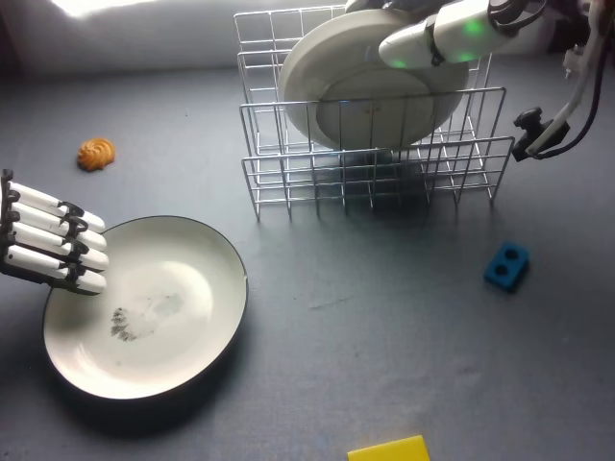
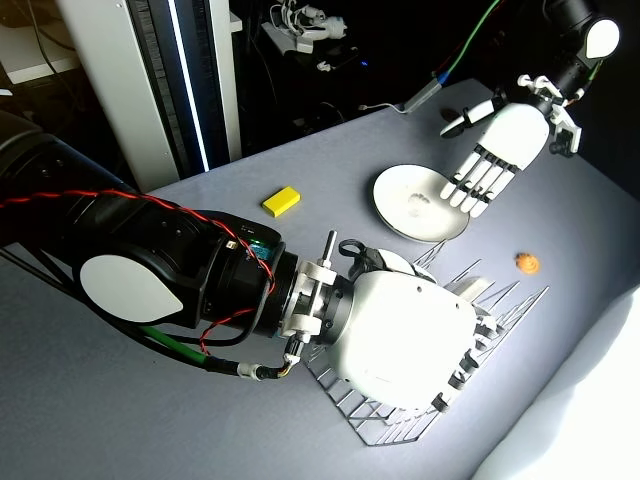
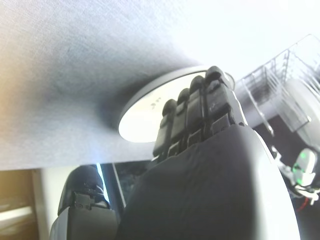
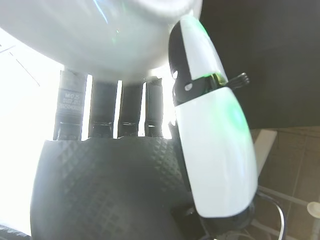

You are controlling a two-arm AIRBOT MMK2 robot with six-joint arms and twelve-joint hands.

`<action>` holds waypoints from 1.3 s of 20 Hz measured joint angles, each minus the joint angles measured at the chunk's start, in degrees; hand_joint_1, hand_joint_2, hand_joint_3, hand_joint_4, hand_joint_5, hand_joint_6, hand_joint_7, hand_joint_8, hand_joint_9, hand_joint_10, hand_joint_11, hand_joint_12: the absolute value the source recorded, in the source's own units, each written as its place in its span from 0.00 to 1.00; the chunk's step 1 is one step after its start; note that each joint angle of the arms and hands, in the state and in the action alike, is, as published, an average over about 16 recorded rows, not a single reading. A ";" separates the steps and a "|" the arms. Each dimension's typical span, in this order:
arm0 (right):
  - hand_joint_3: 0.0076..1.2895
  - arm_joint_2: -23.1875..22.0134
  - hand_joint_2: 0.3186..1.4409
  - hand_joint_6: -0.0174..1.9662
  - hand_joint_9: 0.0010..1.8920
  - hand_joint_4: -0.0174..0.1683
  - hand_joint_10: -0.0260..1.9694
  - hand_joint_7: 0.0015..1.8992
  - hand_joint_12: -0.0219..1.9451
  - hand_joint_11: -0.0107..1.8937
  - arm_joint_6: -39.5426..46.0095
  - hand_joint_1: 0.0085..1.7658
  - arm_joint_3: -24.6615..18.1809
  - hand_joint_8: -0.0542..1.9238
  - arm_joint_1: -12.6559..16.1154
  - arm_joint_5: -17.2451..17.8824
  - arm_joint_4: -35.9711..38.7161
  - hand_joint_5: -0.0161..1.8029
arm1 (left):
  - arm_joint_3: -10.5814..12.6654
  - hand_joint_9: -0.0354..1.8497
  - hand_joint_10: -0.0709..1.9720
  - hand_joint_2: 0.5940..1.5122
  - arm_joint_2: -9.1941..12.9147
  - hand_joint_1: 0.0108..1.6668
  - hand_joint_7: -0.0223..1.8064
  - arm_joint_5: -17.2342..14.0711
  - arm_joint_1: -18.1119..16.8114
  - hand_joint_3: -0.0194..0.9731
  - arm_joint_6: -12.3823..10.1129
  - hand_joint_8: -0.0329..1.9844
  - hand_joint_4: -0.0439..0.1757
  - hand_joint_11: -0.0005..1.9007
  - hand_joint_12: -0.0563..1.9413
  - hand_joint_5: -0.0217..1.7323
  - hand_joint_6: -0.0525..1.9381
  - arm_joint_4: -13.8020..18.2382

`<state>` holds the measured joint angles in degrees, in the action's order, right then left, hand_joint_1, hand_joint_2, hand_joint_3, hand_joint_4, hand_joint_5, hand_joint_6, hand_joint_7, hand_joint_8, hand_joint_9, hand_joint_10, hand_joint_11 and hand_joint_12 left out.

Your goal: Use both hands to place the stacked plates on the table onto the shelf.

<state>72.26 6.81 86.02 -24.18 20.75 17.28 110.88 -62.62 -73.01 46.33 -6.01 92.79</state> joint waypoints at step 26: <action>0.01 -5.91 0.43 0.02 0.15 0.11 0.02 0.12 0.48 0.02 -48.90 0.64 -27.33 0.03 2.10 5.62 5.72 0.13 | -2.31 0.01 0.01 0.56 -0.20 0.00 0.01 2.20 5.01 0.04 -2.30 0.01 0.19 0.02 0.04 0.02 0.03 -2.60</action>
<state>66.35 -42.08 58.69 -22.09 26.36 23.00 108.57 -62.81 -70.81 51.34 -8.32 90.19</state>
